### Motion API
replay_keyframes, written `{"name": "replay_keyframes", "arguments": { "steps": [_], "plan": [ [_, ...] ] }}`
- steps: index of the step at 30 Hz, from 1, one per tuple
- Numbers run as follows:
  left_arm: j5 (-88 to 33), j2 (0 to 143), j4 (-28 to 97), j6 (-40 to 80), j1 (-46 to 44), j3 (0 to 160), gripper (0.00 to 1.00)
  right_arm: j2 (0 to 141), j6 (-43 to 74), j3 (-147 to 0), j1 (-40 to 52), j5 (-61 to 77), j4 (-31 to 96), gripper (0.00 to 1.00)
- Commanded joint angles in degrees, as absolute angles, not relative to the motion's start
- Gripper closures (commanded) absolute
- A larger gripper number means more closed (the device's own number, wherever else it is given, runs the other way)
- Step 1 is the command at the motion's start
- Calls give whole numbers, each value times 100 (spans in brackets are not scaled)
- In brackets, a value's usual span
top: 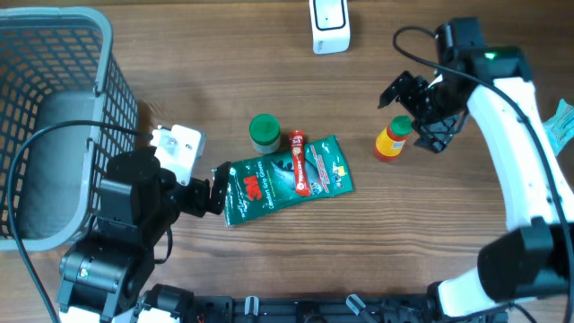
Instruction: Scan the item barcode
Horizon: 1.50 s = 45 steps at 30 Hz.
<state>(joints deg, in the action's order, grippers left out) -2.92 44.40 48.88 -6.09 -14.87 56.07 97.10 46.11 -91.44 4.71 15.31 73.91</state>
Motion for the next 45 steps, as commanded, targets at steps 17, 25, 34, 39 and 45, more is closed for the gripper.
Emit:
{"name": "replay_keyframes", "arguments": {
  "steps": [17,25,34,39,45],
  "plan": [
    [-340,4429,4875,-572,-1461,5601,0,10547,5374,-8597,-1356,2853,6993,0],
    [-340,4429,4875,-572,-1461,5601,0,12278,3496,-8580,-1350,4595,6925,0],
    [-340,4429,4875,-572,-1461,5601,0,12628,2998,-8573,-1035,4814,6960,0],
    [-340,4429,4875,-572,-1461,5601,0,12715,2993,-8573,-838,4814,6925,0],
    [-340,4429,4875,-572,-1461,5601,0,12818,3004,-8407,-790,4864,6775,27]
  ]
}}
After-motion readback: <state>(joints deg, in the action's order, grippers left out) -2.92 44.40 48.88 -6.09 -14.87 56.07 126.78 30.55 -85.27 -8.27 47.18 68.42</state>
